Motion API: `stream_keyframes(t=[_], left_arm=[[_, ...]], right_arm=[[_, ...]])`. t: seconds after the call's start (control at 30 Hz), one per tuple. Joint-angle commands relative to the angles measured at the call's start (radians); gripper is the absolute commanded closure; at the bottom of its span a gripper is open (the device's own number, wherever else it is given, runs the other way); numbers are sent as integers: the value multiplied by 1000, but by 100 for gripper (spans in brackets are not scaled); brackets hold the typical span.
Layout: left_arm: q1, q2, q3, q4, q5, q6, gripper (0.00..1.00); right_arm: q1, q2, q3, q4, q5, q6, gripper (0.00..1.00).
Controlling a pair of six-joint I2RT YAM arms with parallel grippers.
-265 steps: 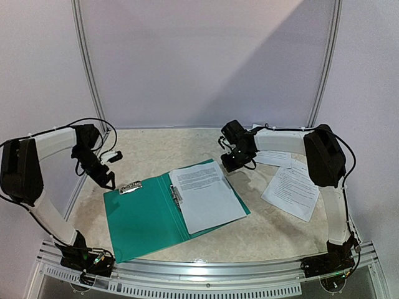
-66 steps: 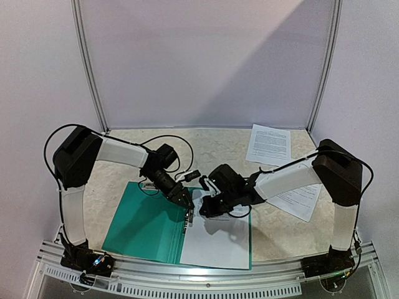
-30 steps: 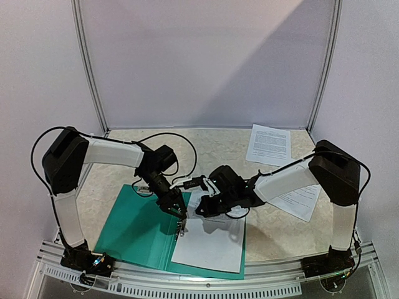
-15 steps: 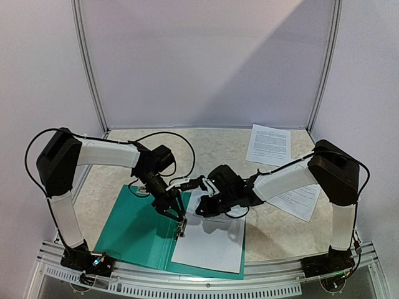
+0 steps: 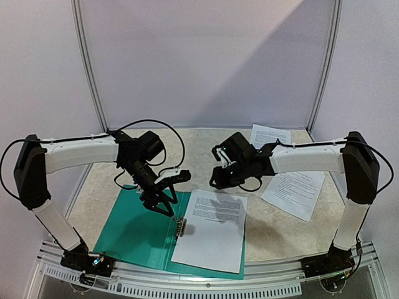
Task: Put the files into the folder
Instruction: Close the folder with files at the corner of the board.
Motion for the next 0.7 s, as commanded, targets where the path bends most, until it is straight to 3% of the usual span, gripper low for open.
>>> stream_keyframes(t=[0.0, 0.1, 0.23, 0.37, 0.5, 0.67], left_arm=[[19, -69, -12, -82, -276, -32, 27], [120, -110, -40, -103, -526, -83, 28], [263, -156, -124, -138, -738, -69, 27], [333, -162, -282, -19, -943, -42, 27], [334, -128, -400, 90, -992, -42, 27], [332, -75, -423, 143, -982, -74, 27]], right_arm=[[-82, 36, 101, -197, 155, -83, 74], [-106, 125, 208, -259, 186, -138, 76], [-110, 268, 342, -316, 149, -210, 82], [-98, 374, 384, -296, 22, -246, 87], [-54, 393, 386, -274, -6, -271, 91], [-13, 404, 385, -276, -18, -284, 94]])
